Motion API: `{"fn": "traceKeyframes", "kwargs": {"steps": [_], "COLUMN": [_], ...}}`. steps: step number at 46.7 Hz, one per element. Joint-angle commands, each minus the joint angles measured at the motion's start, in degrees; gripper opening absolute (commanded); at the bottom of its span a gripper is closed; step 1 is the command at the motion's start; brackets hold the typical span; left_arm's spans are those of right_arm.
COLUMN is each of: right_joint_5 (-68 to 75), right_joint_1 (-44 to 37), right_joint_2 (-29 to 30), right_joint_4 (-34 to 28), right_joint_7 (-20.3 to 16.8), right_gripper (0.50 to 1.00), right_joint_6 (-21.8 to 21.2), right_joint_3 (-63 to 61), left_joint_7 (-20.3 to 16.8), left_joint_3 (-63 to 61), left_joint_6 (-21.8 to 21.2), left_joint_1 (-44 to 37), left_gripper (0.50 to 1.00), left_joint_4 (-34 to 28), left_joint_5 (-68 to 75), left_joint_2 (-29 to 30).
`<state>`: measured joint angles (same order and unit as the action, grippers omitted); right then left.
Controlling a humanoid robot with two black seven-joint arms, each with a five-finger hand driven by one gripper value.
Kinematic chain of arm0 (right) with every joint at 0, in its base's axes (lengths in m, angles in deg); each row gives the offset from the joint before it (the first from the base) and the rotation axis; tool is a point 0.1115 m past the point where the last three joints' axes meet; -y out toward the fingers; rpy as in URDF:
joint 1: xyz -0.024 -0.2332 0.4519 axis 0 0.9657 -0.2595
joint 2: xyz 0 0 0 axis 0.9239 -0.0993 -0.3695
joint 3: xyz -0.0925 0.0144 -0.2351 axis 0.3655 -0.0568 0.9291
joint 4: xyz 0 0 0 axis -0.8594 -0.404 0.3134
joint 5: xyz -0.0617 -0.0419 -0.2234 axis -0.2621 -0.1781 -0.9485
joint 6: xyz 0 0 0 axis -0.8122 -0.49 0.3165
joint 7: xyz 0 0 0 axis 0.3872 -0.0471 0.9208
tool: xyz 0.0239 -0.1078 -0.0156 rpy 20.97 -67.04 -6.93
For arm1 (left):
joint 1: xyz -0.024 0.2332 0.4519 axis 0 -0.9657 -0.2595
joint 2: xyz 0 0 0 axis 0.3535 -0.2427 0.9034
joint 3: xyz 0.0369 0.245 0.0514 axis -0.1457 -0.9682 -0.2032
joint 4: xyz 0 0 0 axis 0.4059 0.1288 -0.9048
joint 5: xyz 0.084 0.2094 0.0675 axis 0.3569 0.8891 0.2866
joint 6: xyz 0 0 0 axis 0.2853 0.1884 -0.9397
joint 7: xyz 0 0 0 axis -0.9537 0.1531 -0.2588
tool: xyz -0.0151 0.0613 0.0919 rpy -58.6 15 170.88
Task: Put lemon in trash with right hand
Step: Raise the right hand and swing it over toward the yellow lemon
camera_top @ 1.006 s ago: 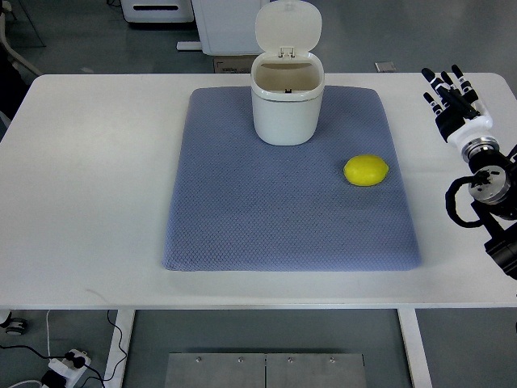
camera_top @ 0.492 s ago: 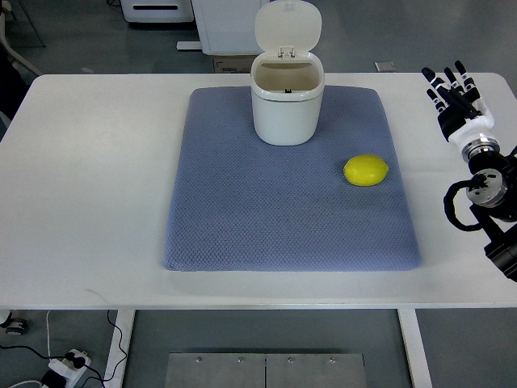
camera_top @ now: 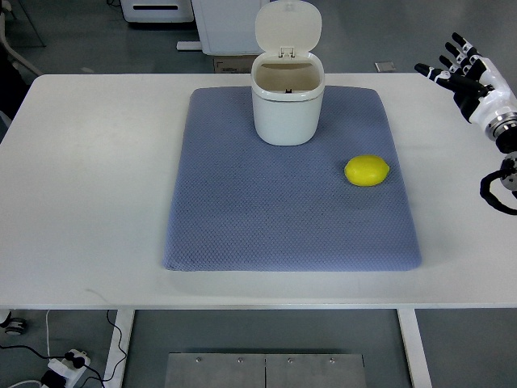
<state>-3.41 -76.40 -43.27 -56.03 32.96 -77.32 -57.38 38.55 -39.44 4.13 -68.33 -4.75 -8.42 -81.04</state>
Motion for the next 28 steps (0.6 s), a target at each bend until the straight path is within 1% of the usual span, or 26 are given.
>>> {"fn": "traceKeyframes", "kwargs": {"steps": [1,9,15,19,21,24,28], "right_joint_5": [0.0,-0.1,-0.4,-0.6,-0.6,-0.6,-0.7], "right_joint_1": [-2.7,-8.0,-11.6,-14.0,-15.4,-17.4,-19.9], "right_joint_2": [-2.2,-7.0,-9.7,-10.9,-11.0,-11.7,-13.0], "right_joint_4": [-0.7,-3.1,-5.3,-6.4,-6.9,-7.4,-7.5], "right_joint_7": [-0.1,-0.1,-0.1,-0.9,-1.8,-4.3,-8.0], "right_gripper": [1.0,1.0,1.0,1.0,1.0,1.0,1.0], "right_joint_6": [0.0,-0.2,-0.9,-1.0,-1.1,-1.8,-5.2], "right_joint_3": [6.4,18.3,24.6,27.9,29.4,31.3,33.1], "left_joint_7": [0.0,0.0,0.0,0.0,0.0,0.0,0.0], "left_joint_3": [0.0,0.0,0.0,0.0,0.0,0.0,0.0], "left_joint_6": [0.0,0.0,0.0,0.0,0.0,0.0,0.0], "left_joint_1": [0.0,0.0,0.0,0.0,-0.1,0.0,0.0], "left_gripper": [1.0,1.0,1.0,1.0,1.0,1.0,1.0], "left_joint_4": [0.0,0.0,0.0,0.0,0.0,0.0,0.0], "left_joint_5": [0.0,0.0,0.0,0.0,0.0,0.0,0.0], "left_joint_2": [0.0,0.0,0.0,0.0,0.0,0.0,0.0]}}
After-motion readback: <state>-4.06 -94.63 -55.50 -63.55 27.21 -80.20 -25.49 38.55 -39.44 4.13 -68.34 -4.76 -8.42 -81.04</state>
